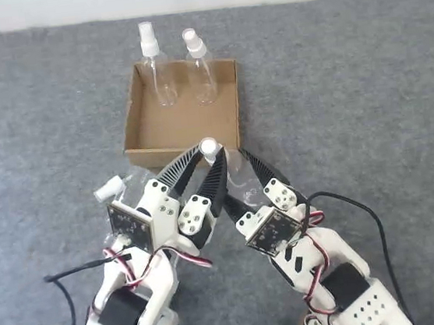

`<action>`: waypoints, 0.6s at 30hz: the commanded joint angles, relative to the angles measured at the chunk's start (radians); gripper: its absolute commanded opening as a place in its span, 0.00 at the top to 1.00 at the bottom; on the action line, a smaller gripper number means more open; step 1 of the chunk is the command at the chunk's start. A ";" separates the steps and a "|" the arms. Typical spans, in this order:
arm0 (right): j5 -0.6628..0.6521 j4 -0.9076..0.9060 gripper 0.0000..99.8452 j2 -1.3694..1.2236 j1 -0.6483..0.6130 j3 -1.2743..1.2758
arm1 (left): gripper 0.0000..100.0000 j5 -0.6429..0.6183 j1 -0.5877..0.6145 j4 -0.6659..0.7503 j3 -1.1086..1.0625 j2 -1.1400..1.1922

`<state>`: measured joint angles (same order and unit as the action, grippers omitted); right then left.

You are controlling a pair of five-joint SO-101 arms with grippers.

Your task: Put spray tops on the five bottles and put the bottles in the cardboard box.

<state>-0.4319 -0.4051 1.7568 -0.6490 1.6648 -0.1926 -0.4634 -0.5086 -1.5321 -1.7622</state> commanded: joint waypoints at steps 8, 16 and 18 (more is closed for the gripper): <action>0.005 0.025 0.99 0.050 0.022 0.020 | 0.86 0.011 0.005 -0.203 0.148 0.006; 0.005 0.025 0.99 0.041 0.022 0.020 | 0.86 0.009 0.005 -0.204 0.159 0.005; 0.005 0.024 0.99 0.041 0.022 0.020 | 0.86 0.009 0.006 -0.207 0.174 0.003</action>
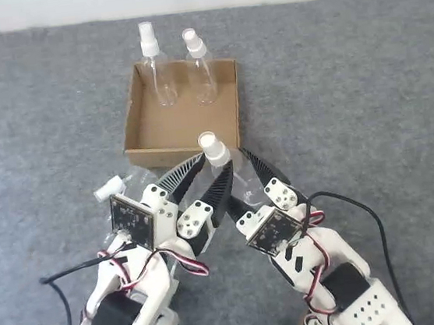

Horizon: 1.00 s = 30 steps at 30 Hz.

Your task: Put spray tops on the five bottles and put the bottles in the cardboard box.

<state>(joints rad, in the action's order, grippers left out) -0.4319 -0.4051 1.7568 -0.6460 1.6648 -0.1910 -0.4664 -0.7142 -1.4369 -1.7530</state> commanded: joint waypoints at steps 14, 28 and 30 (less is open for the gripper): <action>0.009 -0.015 0.99 0.048 0.018 0.020 | 0.86 0.003 0.133 -0.003 0.131 -0.006; 0.055 -0.016 0.99 0.041 0.018 0.020 | 0.86 0.003 0.269 0.002 0.133 -0.006; 0.083 -0.016 0.99 0.041 0.019 0.020 | 0.86 0.003 0.302 0.003 0.131 -0.006</action>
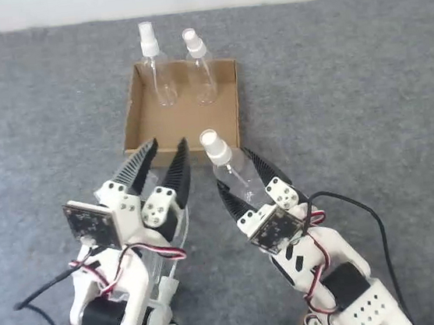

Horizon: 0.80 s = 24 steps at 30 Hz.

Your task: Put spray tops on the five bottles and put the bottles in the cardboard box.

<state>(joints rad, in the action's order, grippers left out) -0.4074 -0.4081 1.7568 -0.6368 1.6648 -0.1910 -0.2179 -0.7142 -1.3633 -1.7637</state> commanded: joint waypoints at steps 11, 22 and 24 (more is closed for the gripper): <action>0.089 0.077 0.99 0.051 -0.004 0.020 | 0.86 0.003 0.077 0.149 -0.068 0.006; 0.120 0.134 0.99 0.051 -0.036 0.020 | 0.86 0.011 0.060 0.267 -0.156 0.012; 0.120 0.131 0.99 0.051 -0.036 0.020 | 0.86 0.031 0.043 0.267 -0.160 0.012</action>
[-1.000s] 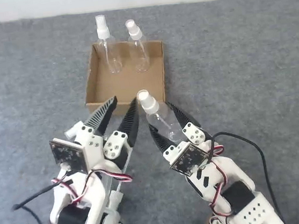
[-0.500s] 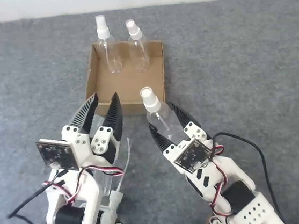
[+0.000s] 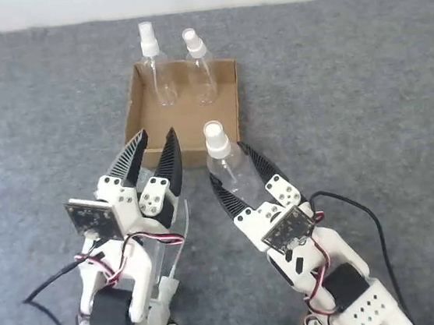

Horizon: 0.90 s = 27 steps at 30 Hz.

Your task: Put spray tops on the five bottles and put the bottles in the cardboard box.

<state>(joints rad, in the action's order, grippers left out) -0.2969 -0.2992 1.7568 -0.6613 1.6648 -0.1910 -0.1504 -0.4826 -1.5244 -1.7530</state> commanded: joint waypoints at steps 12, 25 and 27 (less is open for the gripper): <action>0.006 -0.024 0.99 0.050 -0.059 0.020 | 0.86 0.207 -0.213 0.029 -0.048 -0.002; 0.011 -0.024 0.99 0.050 -0.008 0.020 | 0.86 0.250 -0.252 -0.005 -0.041 -0.005; 0.015 -0.018 0.99 0.050 0.030 0.020 | 0.87 0.245 -0.224 -0.005 -0.036 -0.006</action>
<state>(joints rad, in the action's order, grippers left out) -0.2892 -0.3207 1.7630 -0.6720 1.6648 0.0468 -0.3713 -0.4826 -1.5796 -1.7668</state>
